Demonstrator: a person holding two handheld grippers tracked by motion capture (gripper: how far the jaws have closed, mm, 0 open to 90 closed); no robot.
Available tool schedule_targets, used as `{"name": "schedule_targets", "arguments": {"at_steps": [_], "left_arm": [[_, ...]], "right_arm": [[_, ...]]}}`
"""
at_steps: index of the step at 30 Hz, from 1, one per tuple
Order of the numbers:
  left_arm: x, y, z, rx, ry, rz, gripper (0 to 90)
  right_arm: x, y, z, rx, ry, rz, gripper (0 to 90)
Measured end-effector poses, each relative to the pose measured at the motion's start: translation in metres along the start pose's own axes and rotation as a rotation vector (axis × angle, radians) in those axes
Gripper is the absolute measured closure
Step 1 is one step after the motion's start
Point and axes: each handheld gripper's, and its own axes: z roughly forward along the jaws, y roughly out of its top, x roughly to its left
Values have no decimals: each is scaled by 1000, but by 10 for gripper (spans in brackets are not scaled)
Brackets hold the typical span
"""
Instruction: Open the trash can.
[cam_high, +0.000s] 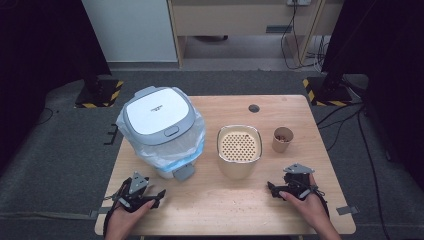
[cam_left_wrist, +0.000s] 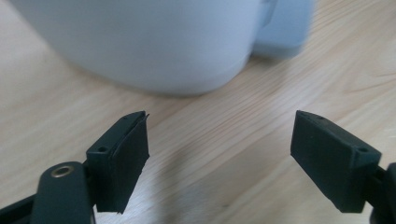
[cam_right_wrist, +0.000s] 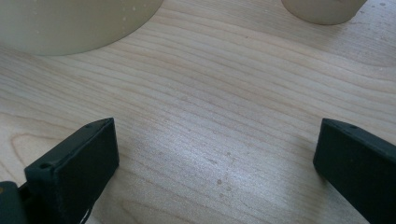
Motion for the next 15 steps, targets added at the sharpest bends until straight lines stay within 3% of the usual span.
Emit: {"name": "schedule_targets", "arguments": {"at_steps": [1, 2, 3, 6, 7, 8, 9, 10, 12, 14, 15], "left_arm": [[0, 0, 0, 0, 0, 0, 186], [-10, 5, -4, -11, 3, 43, 195], [-10, 5, -4, -11, 3, 43, 195], [-32, 16, -6, -32, -31, 101, 220], [-32, 16, -6, -32, -31, 101, 224], [-41, 20, -6, -37, -48, 118, 229], [-41, 20, -6, -37, -48, 118, 252], [-53, 25, -6, -40, -69, 147, 286], [-58, 27, -6, -42, -78, 149, 306], [-67, 31, -5, -46, -79, 179, 390], [-69, 33, -4, -47, -77, 187, 390]], "right_arm": [[0, 0, 0, 0, 0, 0, 6], [0, 0, 0, -1, 0, 1, 6], [0, 0, 0, -1, 0, 1, 6], [0, -1, -1, 2, 4, -1, 6], [0, -1, -1, 2, 4, -1, 6], [0, -1, -1, 0, 3, -4, 6], [0, -1, -1, 0, 3, -4, 6], [0, -1, -1, 0, 3, -4, 6], [0, -1, -1, 0, 3, -4, 6], [0, -1, -1, 0, 3, -4, 6], [0, -1, -1, 0, 3, -4, 6]]}}
